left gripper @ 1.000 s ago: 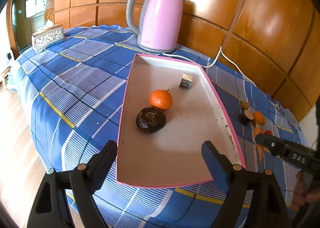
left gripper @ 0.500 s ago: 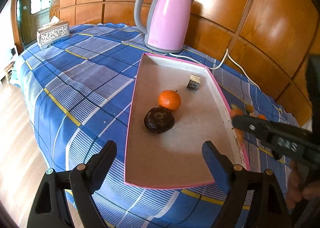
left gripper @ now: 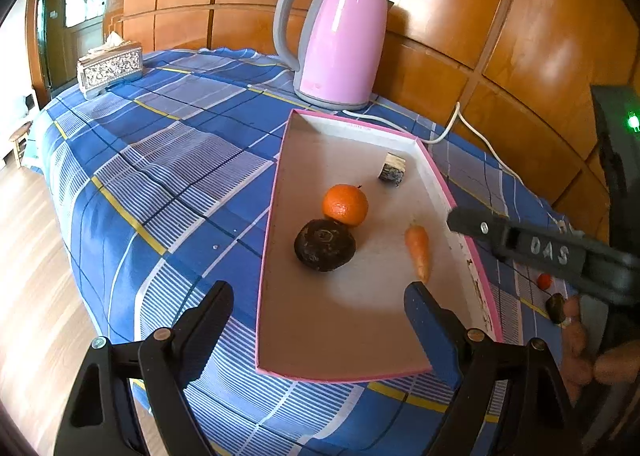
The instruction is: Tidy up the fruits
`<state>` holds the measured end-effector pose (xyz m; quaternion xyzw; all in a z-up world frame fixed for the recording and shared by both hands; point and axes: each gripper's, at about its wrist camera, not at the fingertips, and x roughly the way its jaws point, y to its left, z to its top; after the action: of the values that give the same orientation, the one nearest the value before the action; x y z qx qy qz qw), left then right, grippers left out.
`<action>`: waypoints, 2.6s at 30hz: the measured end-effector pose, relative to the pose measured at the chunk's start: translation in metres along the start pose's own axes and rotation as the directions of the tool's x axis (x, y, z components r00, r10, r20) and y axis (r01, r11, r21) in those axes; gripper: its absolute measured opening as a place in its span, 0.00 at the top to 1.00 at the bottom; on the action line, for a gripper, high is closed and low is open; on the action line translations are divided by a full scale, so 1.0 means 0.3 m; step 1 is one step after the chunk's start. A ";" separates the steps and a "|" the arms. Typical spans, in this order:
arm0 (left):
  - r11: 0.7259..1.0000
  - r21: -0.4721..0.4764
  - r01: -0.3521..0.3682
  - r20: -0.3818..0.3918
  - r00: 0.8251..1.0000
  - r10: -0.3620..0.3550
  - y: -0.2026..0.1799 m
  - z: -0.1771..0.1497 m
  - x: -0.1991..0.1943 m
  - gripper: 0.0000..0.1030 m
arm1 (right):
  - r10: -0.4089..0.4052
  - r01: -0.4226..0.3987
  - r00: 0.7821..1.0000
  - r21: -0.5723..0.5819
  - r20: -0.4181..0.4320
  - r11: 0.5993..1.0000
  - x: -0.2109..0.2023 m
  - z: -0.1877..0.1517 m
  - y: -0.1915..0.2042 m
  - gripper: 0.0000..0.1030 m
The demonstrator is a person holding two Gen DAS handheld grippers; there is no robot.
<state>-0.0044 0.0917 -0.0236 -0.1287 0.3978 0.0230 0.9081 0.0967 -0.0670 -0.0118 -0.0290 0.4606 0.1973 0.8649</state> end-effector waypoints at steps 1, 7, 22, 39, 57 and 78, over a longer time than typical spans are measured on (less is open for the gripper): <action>1.000 -0.002 -0.002 0.001 1.000 0.002 0.001 0.001 -0.001 0.15 | 0.002 -0.002 1.000 0.004 -0.001 1.000 -0.004 -0.007 -0.004 0.75; 1.000 -0.001 -0.001 0.006 1.000 0.001 -0.002 0.002 -0.008 0.15 | -0.023 0.023 1.000 0.020 -0.006 1.000 -0.031 -0.062 -0.021 0.72; 0.999 0.035 0.022 0.006 1.000 -0.022 -0.039 -0.005 -0.024 0.15 | -0.134 0.131 0.990 0.047 0.052 0.990 -0.139 -0.172 -0.071 0.67; 0.990 0.133 0.046 -0.010 0.999 -0.045 -0.133 -0.010 -0.022 0.15 | -0.243 0.230 0.968 0.155 0.069 0.961 -0.223 -0.274 -0.224 0.66; 0.923 0.337 0.184 -0.082 0.983 -0.166 -0.442 0.047 0.033 0.15 | -0.349 0.329 0.937 0.349 -0.005 0.878 -0.279 -0.445 -0.500 0.66; 0.894 0.302 0.330 -0.316 0.920 -0.233 -0.760 0.225 0.380 0.53 | -0.349 0.331 0.937 0.315 0.000 0.889 -0.292 -0.503 -0.548 0.66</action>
<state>0.1548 -0.1183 -0.0136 -0.0241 0.4933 -0.1987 0.8465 -0.0050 -0.2809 -0.0494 0.0324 0.4488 -0.0312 0.8925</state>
